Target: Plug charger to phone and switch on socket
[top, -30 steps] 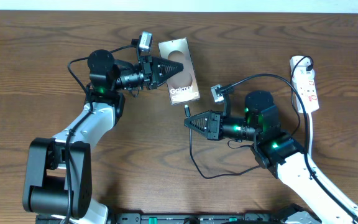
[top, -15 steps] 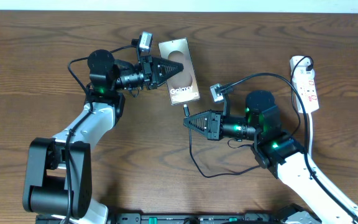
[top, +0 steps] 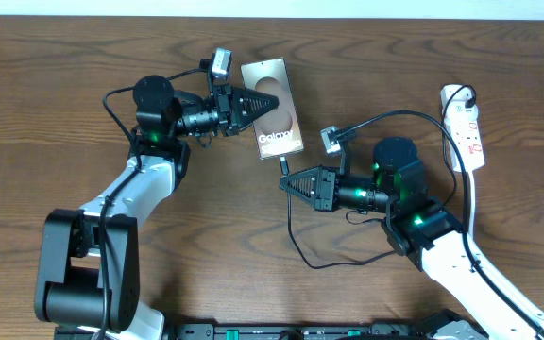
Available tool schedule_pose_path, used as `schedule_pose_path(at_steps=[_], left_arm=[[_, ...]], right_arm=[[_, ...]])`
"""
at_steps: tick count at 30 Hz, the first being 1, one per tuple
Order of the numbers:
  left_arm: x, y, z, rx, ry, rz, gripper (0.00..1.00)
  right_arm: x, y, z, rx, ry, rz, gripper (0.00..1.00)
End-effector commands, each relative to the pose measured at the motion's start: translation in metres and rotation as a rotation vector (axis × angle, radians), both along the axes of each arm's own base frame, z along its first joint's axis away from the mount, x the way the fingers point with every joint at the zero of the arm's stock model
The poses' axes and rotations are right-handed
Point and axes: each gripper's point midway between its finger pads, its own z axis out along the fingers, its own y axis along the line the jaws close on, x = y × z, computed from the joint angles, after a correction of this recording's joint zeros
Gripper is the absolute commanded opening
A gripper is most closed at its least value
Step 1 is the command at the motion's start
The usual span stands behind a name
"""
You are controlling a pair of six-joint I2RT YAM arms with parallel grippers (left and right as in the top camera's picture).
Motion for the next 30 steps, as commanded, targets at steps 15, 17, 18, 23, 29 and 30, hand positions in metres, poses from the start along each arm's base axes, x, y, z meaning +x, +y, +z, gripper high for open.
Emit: schedule_pose_path(at_steps=[15,17,18,23,29,30], left_arm=[[-0.0019,0.0008,0.0093,-0.005,-0.029,-0.016,0.07],[-0.0018,0.001,0.0093,-0.005,-0.029,-0.016,0.08],[-0.0018,0.001,0.0093,-0.005,-0.029,-0.016,0.07],[-0.0018,0.001,0.0093,-0.005,-0.029,-0.015,0.07],[-0.0019,0.0008,0.0093,-0.005,-0.029,-0.016,0.07],[-0.0018,0.001,0.0093,-0.005,-0.029,-0.016,0.08]], right_arm=[[0.0057,-0.0017,0.0024,0.008,0.028,-0.035,0.01],[0.0058,-0.0016,0.0028,0.01,0.025,-0.034,0.01],[0.0058,-0.0016,0.0028,0.01,0.025,-0.034,0.01],[0.0043,-0.001,0.0033,0.012,0.026,-0.025,0.01],[0.0046,-0.0007,0.0048,0.015,0.012,-0.022,0.01],[0.0048,-0.0007,0.0051,0.016,0.011,-0.022,0.01]])
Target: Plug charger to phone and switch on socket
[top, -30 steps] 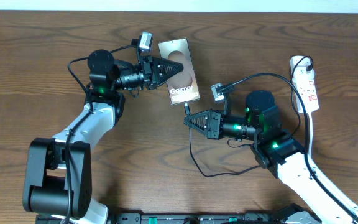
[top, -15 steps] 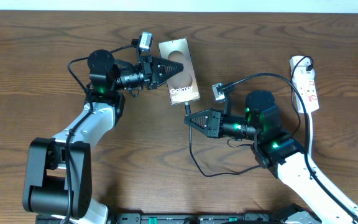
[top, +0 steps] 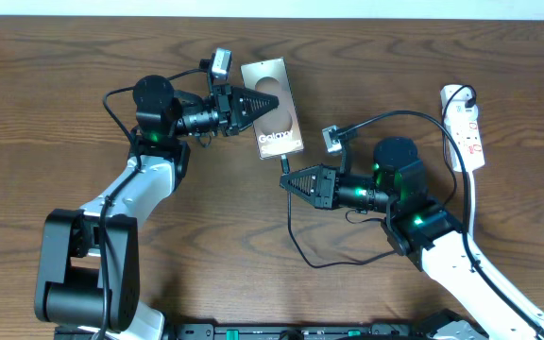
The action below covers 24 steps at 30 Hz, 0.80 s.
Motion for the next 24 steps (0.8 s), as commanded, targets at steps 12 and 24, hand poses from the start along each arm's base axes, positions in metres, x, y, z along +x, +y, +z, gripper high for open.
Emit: schedule_pose_path(at_steps=[12,24], left_arm=[[-0.002,0.001,0.009,-0.005,-0.029,-0.017,0.08],[-0.012,-0.001,0.008,0.001,-0.03,-0.075,0.07]], right_arm=[[0.005,-0.001,0.006,0.008,-0.027,-0.014,0.01],[0.028,-0.007,0.013,-0.015,-0.141,-0.114,0.01]])
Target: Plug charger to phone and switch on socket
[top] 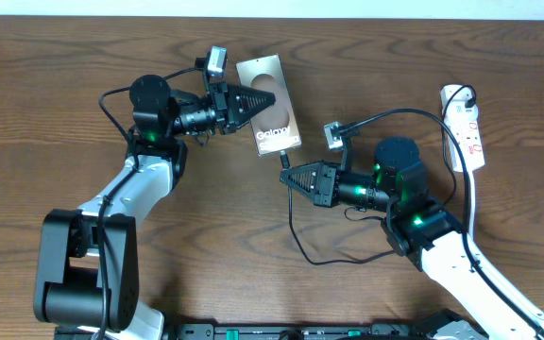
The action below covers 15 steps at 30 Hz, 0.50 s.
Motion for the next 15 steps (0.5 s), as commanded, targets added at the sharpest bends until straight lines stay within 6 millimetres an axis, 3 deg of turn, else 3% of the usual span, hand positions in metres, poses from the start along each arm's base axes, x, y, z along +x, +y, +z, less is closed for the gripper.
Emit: schedule_pose_path(at_steps=[1,15], left_arm=[[-0.016,-0.005,0.008,0.002,-0.029,-0.099,0.07],[-0.006,-0.004,0.009,-0.003,-0.028,-0.04,0.07]], right_arm=[[0.019,-0.006,0.009,-0.011,-0.088,-0.079,0.01],[0.0,0.013,0.001,0.001,-0.039,0.02,0.01]])
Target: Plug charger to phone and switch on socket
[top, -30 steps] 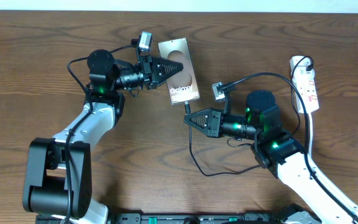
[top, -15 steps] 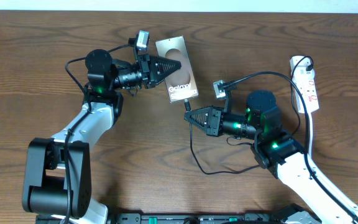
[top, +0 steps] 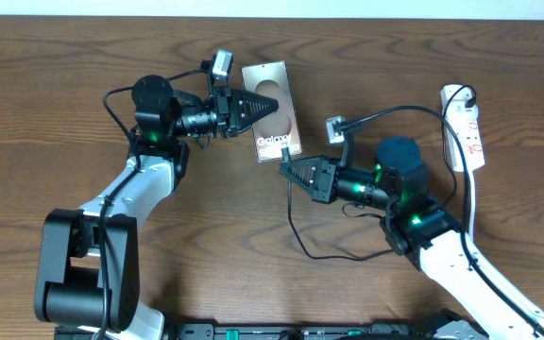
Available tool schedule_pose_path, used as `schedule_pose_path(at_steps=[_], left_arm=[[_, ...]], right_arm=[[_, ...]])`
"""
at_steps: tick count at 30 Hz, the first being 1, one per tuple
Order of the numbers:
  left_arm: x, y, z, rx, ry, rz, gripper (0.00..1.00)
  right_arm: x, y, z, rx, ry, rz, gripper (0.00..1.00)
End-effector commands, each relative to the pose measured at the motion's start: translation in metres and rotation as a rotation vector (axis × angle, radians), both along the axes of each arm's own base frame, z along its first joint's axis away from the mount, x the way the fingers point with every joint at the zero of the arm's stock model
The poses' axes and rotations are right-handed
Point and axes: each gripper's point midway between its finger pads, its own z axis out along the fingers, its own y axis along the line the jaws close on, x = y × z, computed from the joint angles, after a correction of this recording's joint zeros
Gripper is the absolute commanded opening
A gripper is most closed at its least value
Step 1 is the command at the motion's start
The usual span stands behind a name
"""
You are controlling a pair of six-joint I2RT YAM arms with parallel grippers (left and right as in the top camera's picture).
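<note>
A pale gold Galaxy phone [top: 274, 110] lies on the wooden table [top: 45, 113], tilted a little. My left gripper [top: 270, 102] rests over the phone's middle from the left; its jaw gap is too dark to read. My right gripper [top: 284, 168] sits just below the phone's bottom edge, shut on the charger plug [top: 282, 162], whose tip touches or nearly touches the phone's port. The black cable [top: 296, 231] loops down from it and back to the white socket strip [top: 465, 123] at the far right.
The cable arcs over my right arm [top: 399, 179] toward the socket strip near the table's right edge. The left arm's base [top: 83, 274] stands at the lower left.
My right gripper has moved up and slightly left, bringing the plug against the phone's bottom edge. The phone and left gripper have shifted a little to the right.
At first my left gripper pressed on the phone while my right held the plug a short way below it. Both stayed put for a second. Then the phone slid slightly left, and now the plug sits at the phone's bottom edge.
</note>
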Motion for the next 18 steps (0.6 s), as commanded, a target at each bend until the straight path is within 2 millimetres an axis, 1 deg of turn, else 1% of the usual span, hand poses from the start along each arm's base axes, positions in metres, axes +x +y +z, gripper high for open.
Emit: schedule_pose_path(at_steps=[1,4,7,10,15,18], left_arm=[[0.004,0.001,0.01,-0.008,-0.031,0.021,0.07],[0.008,0.002,0.01,-0.01,-0.031,0.046,0.07],[0.01,0.002,0.011,-0.011,-0.03,0.055,0.08],[0.009,0.002,0.01,-0.011,-0.03,0.049,0.07],[0.002,0.001,0.01,-0.007,-0.032,0.009,0.08],[0.004,0.006,0.01,-0.006,-0.032,0.016,0.07]], right_arm=[[-0.01,0.012,-0.004,-0.004,0.019,0.056,0.01],[-0.02,0.02,-0.008,-0.008,0.036,0.099,0.01],[-0.024,0.022,-0.011,-0.02,0.043,0.107,0.01],[-0.023,0.021,-0.012,-0.023,0.044,0.104,0.01],[-0.018,0.016,-0.012,-0.04,-0.017,0.104,0.01],[-0.017,0.014,-0.012,-0.037,-0.021,0.109,0.01]])
